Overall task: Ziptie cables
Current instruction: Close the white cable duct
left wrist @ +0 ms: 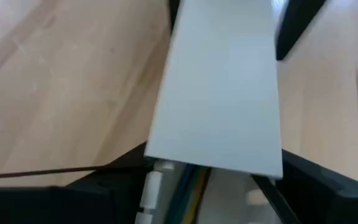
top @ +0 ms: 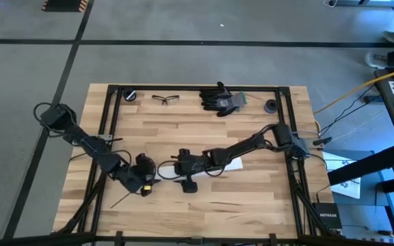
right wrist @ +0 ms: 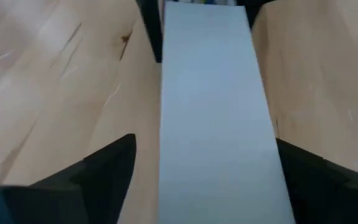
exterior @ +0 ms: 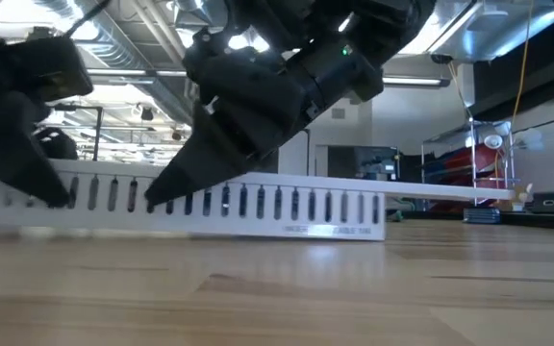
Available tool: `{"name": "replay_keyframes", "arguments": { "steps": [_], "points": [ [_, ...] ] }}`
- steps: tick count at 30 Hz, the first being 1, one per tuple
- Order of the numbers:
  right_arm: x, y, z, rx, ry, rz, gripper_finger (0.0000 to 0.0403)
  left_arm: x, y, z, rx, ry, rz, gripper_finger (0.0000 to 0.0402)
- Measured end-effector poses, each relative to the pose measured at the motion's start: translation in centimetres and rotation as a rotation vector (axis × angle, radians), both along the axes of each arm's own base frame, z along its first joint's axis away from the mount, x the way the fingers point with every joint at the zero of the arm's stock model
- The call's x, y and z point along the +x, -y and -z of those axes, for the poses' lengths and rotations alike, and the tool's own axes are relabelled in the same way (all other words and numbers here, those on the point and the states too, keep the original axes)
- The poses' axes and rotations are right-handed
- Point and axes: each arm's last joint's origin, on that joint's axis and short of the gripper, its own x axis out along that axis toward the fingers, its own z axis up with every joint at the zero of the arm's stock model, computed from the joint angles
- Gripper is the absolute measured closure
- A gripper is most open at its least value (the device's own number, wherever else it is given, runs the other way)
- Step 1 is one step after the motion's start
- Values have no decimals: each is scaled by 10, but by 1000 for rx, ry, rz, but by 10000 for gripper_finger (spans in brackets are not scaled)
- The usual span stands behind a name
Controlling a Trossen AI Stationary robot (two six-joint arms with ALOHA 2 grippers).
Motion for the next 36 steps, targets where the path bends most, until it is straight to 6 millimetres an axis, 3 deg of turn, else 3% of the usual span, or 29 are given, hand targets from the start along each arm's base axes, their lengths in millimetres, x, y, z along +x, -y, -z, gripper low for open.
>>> {"name": "replay_keyframes", "arguments": {
  "steps": [5, 14, 22, 28, 36],
  "points": [
    [-13, 2, -17, -19, -102, -10, 68, 7, -4, -3, -29, -23, 25, 110],
    [-36, 7, -59, -81, -178, -44, 64, 21, 3, -29, 49, -97, 96, 102],
    [-36, 7, -61, -75, -161, -40, 64, 8, 19, -49, 120, -109, 80, 102],
    [-36, 7, -60, -66, -148, -44, 64, -6, 19, -32, 114, -92, 74, 102],
    [-35, 7, -60, -72, -136, -30, 64, -5, 8, -9, 61, 53, 101, 102]
  ]
}}
